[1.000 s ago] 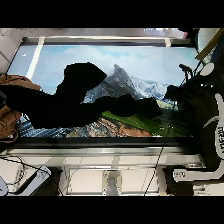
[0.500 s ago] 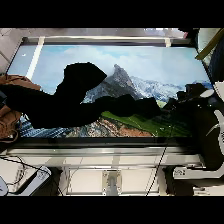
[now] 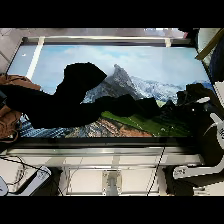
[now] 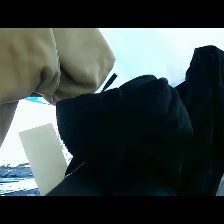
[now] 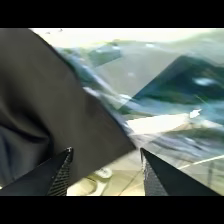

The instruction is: Fold the clothes and pants, and hang the long-sleeved shirts on hangers.

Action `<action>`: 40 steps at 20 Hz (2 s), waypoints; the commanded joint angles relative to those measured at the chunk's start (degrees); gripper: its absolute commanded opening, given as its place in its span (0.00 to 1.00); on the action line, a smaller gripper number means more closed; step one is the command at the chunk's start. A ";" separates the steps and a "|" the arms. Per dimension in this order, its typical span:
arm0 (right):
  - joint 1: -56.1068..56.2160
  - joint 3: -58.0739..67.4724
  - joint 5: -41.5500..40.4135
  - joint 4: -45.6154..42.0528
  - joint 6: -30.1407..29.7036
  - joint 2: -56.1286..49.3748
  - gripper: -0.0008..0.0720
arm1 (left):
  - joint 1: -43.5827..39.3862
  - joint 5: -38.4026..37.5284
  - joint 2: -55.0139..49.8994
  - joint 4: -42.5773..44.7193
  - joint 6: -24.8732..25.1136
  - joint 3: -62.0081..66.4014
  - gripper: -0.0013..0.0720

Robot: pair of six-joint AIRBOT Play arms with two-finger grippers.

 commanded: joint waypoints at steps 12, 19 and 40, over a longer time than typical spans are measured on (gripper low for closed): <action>3.87 3.96 -2.36 7.87 -4.79 -0.44 0.02 | 0.00 0.00 0.00 0.02 0.02 0.04 0.04; -5.88 13.25 3.39 -2.51 0.24 10.51 0.02 | 0.46 0.59 0.00 5.27 0.07 0.57 0.04; -9.11 8.55 -0.20 -7.08 3.13 19.56 0.02 | -4.37 5.68 -13.25 17.18 -5.90 6.91 0.04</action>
